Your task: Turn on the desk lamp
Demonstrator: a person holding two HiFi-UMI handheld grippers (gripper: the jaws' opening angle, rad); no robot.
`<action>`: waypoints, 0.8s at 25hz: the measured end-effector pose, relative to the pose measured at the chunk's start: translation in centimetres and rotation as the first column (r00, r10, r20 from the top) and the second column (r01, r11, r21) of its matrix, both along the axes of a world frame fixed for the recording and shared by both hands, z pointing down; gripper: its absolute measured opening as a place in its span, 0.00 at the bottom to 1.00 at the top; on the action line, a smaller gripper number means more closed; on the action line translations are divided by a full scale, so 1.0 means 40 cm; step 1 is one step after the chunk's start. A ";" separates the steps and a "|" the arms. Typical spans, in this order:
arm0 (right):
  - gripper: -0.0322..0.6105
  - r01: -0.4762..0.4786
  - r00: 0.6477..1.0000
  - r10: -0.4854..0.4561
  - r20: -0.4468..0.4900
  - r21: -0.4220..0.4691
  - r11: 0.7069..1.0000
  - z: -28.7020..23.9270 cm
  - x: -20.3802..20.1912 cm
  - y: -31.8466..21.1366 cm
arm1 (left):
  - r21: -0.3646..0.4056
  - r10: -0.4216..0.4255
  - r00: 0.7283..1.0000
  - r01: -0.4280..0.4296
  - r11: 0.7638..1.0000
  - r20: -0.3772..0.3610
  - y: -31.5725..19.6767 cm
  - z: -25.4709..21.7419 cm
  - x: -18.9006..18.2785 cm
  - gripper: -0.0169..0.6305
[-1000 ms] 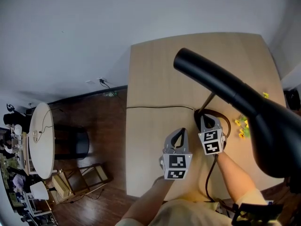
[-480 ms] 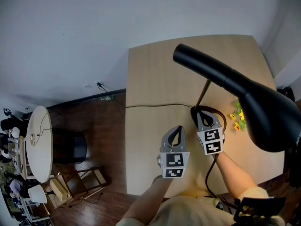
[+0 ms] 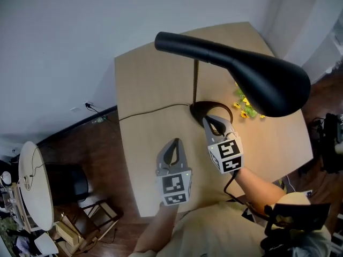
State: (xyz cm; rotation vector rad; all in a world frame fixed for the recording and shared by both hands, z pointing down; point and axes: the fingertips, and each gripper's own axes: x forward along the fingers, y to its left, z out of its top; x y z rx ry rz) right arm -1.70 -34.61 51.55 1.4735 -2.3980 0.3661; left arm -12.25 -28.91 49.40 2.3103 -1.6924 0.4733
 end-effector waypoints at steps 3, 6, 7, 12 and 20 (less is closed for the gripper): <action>0.05 -0.021 0.999 0.020 0.035 0.021 1.000 -0.042 0.001 0.034 | 0.030 0.016 1.000 -0.016 0.999 0.004 0.037 -0.031 0.001 0.02; 0.05 -0.042 0.998 0.040 0.058 0.043 0.998 -0.083 0.007 0.078 | 0.071 0.041 0.999 -0.042 0.997 0.008 0.076 -0.084 0.012 0.02; 0.05 -0.047 0.997 0.044 0.064 0.052 0.998 -0.097 0.006 0.091 | 0.087 0.049 0.999 -0.050 0.995 0.010 0.088 -0.102 0.014 0.02; 0.05 -0.066 0.995 0.058 0.087 0.083 0.994 -0.142 -0.004 0.163 | 0.134 0.090 0.996 -0.091 0.987 0.017 0.159 -0.162 0.024 0.02; 0.05 -0.098 0.990 0.076 0.119 0.192 0.976 -0.285 -0.012 0.315 | 0.174 0.103 0.994 -0.098 0.980 -0.023 0.309 -0.232 -0.015 0.02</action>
